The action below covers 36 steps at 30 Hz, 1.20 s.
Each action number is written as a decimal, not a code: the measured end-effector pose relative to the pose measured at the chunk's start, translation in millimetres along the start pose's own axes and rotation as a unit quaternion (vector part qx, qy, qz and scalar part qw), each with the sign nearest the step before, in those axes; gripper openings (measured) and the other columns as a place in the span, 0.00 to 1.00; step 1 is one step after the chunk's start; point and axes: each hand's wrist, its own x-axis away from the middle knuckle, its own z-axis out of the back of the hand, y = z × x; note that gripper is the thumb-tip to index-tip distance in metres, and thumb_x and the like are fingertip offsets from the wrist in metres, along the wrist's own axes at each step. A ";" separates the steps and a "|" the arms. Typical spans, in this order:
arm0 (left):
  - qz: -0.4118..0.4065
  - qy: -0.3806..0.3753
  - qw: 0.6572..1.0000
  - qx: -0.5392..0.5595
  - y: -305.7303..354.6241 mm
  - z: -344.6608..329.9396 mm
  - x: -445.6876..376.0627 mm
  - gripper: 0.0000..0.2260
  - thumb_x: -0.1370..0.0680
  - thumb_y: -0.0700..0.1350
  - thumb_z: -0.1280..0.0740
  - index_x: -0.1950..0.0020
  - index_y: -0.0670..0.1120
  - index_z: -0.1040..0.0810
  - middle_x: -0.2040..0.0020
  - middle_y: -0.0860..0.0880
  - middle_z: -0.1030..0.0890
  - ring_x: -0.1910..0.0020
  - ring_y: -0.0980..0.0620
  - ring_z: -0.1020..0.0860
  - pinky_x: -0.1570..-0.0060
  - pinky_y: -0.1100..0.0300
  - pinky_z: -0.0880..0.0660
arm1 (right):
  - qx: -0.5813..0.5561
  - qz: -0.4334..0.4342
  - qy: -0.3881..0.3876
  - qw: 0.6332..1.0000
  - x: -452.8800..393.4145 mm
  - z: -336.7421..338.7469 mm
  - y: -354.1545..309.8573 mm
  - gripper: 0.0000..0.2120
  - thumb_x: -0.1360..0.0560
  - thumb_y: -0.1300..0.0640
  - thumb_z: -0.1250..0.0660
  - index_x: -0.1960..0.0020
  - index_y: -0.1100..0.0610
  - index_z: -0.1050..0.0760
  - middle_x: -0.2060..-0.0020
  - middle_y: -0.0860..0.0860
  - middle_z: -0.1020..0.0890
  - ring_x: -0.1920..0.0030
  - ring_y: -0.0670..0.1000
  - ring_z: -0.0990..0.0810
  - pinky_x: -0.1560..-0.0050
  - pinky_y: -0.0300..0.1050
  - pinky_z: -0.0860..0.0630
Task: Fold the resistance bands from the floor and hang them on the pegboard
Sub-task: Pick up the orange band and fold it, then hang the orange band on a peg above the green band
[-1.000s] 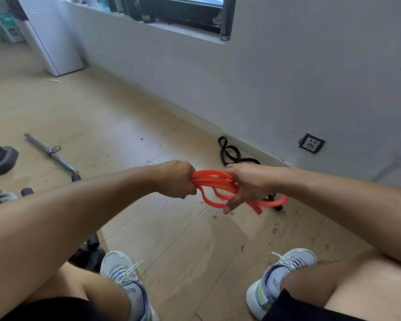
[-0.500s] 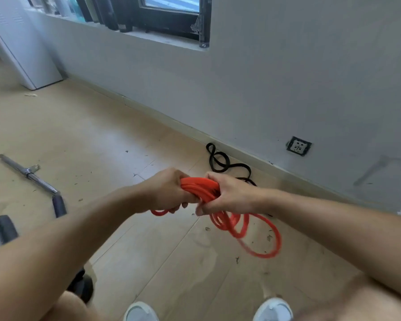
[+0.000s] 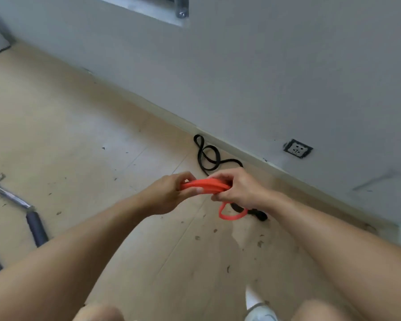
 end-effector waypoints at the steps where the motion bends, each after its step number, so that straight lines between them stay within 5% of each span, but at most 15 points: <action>1: -0.010 -0.001 1.000 -0.004 20.1 15.7 7.8 0.12 0.21 0.60 0.34 0.45 0.54 0.21 0.66 0.51 0.24 0.71 0.58 0.30 0.69 0.65 0.34 | -0.009 -0.008 0.003 1.000 14.5 14.3 -17.8 0.18 0.28 0.59 0.20 0.43 0.44 0.16 0.54 0.47 0.12 0.57 0.45 0.13 0.50 0.48 0.16; 3: -0.031 0.012 0.999 0.021 68.7 52.9 30.3 0.10 0.22 0.58 0.30 0.44 0.57 0.17 0.67 0.52 0.22 0.72 0.58 0.30 0.69 0.64 0.33 | -0.022 -0.017 0.015 0.999 49.7 46.8 -59.7 0.18 0.29 0.59 0.20 0.44 0.42 0.15 0.55 0.45 0.12 0.57 0.45 0.12 0.53 0.42 0.18; 8: -0.091 0.084 0.991 0.046 213.0 151.7 107.2 0.19 0.25 0.61 0.28 0.37 0.57 0.17 0.58 0.57 0.20 0.63 0.57 0.22 0.62 0.61 0.26 | -0.068 -0.018 0.091 0.993 161.5 143.5 -190.8 0.22 0.32 0.56 0.18 0.42 0.38 0.16 0.55 0.46 0.11 0.57 0.51 0.12 0.47 0.56 0.15; 13: -0.115 0.089 0.986 0.076 365.3 245.1 175.9 0.21 0.26 0.60 0.27 0.35 0.57 0.19 0.53 0.57 0.16 0.59 0.61 0.19 0.57 0.67 0.25 | -0.092 -0.014 0.146 0.985 279.1 253.0 -319.6 0.33 0.31 0.52 0.18 0.31 0.34 0.26 0.57 0.46 0.14 0.55 0.44 0.14 0.49 0.39 0.20; 17: -0.165 0.102 0.980 0.043 447.4 294.0 190.5 0.24 0.29 0.67 0.31 0.37 0.59 0.19 0.54 0.60 0.17 0.58 0.64 0.20 0.57 0.70 0.26 | -0.066 0.005 0.163 0.984 329.3 317.3 -377.4 0.34 0.30 0.49 0.19 0.29 0.33 0.29 0.53 0.49 0.14 0.53 0.45 0.14 0.45 0.43 0.18; 21: -0.204 0.088 0.974 0.052 517.2 323.4 186.9 0.26 0.28 0.69 0.32 0.35 0.57 0.22 0.56 0.57 0.16 0.60 0.58 0.18 0.58 0.63 0.22 | -0.048 0.027 0.187 0.981 366.3 377.8 -411.4 0.34 0.30 0.47 0.20 0.30 0.30 0.30 0.48 0.46 0.15 0.50 0.44 0.15 0.45 0.44 0.19; 27: -0.250 0.123 0.959 0.061 595.8 333.2 169.8 0.24 0.30 0.66 0.29 0.38 0.57 0.21 0.58 0.60 0.15 0.58 0.60 0.17 0.58 0.69 0.25 | -0.022 0.045 0.250 0.967 411.2 441.1 -427.9 0.31 0.28 0.50 0.20 0.29 0.35 0.29 0.50 0.45 0.15 0.50 0.44 0.15 0.46 0.43 0.20; 32: -0.253 0.137 0.956 0.049 640.3 335.8 144.6 0.18 0.27 0.62 0.28 0.41 0.56 0.20 0.58 0.56 0.16 0.60 0.62 0.19 0.61 0.71 0.26 | -0.016 0.034 0.303 0.952 425.6 477.9 -427.3 0.18 0.29 0.49 0.20 0.44 0.38 0.22 0.51 0.38 0.14 0.51 0.37 0.16 0.46 0.40 0.20; 36: -0.269 0.145 0.952 0.029 658.9 355.6 120.0 0.16 0.26 0.60 0.27 0.42 0.55 0.19 0.58 0.57 0.17 0.61 0.64 0.21 0.63 0.73 0.28 | -0.001 0.029 0.328 0.944 412.7 502.1 -434.1 0.16 0.29 0.50 0.20 0.46 0.40 0.22 0.53 0.38 0.14 0.51 0.38 0.16 0.43 0.42 0.20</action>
